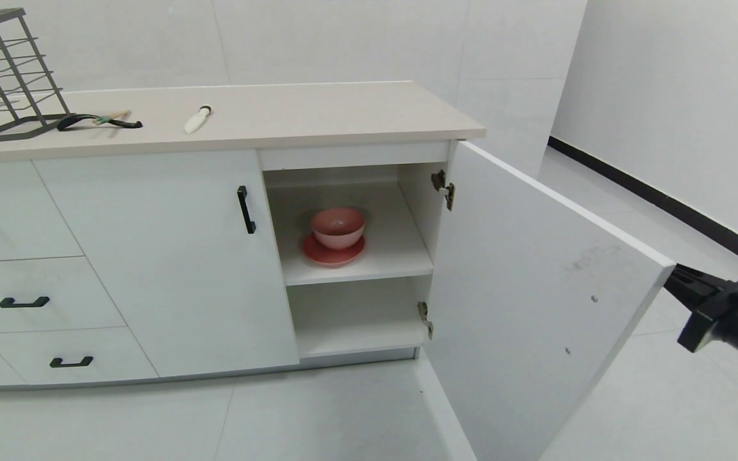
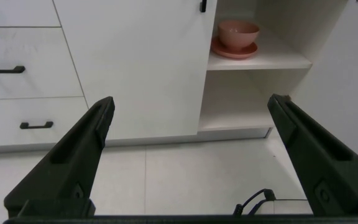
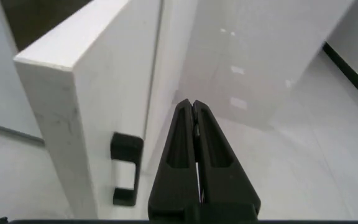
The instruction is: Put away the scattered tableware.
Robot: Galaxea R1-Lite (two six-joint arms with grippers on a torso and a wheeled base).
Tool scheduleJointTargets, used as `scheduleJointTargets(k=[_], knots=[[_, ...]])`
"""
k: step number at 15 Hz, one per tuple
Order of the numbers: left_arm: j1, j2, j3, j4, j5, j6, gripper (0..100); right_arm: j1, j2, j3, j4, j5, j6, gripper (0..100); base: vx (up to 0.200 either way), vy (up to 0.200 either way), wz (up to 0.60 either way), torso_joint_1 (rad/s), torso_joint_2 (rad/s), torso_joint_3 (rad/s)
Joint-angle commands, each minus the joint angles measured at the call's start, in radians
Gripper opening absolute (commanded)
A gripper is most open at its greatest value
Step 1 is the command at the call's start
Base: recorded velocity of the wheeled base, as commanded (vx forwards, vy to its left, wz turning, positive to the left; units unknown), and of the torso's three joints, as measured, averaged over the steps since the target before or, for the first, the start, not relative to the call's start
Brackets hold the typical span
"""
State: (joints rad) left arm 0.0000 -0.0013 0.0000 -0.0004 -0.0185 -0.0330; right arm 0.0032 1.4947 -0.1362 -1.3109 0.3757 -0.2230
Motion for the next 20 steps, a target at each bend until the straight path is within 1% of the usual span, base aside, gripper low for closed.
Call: scheduleJointTargets(k=[1,2,4,6,8,10,12,15,16,20], knots=[[0.000,0.001,0.000,-0.001,0.000,-0.001,100,0.061,0.139,0.000,-0.038,0.035,-0.013,0,0.000,0.000,0.00,0.000,0.00,0.000],[0.000,0.001,0.000,0.000,0.000,-0.004,100,0.101,0.137,-0.023,-0.039,0.035,-0.013,0,0.000,0.000,0.00,0.000,0.00,0.000],[0.000,0.001,0.000,0.000,0.002,-0.005,100,0.106,0.144,-0.042,-0.042,0.038,-0.013,0,0.000,0.000,0.00,0.000,0.00,0.000],[0.000,0.001,0.000,0.000,0.002,-0.005,100,0.141,0.134,-0.026,-0.044,0.068,-0.024,0,0.000,0.000,0.00,0.000,0.00,0.000],[0.000,0.001,0.000,-0.001,0.002,-0.007,100,0.184,0.113,0.000,-0.044,0.071,-0.029,0,0.000,0.000,0.00,0.000,0.00,0.000],[0.000,0.001,0.000,-0.001,0.002,-0.007,100,0.208,0.084,0.030,-0.044,0.071,-0.030,0,0.000,0.000,0.00,0.000,0.00,0.000],[0.000,0.001,0.000,-0.001,0.002,-0.007,100,0.230,0.076,0.020,-0.044,0.071,-0.030,0,0.000,0.000,0.00,0.000,0.00,0.000],[0.000,0.001,0.000,-0.001,0.009,-0.005,100,0.236,0.090,-0.003,-0.042,0.071,-0.030,0,-0.200,0.000,0.00,0.007,0.01,-0.001],[0.000,0.001,0.000,-0.001,0.009,-0.005,100,0.236,0.090,-0.003,-0.042,0.071,-0.030,0,0.000,0.000,0.00,0.000,0.00,0.000],[0.000,0.001,0.000,-0.001,0.011,-0.005,100,0.235,0.162,-0.092,-0.042,0.071,-0.030,0,0.000,0.000,0.00,0.000,0.00,0.000]])
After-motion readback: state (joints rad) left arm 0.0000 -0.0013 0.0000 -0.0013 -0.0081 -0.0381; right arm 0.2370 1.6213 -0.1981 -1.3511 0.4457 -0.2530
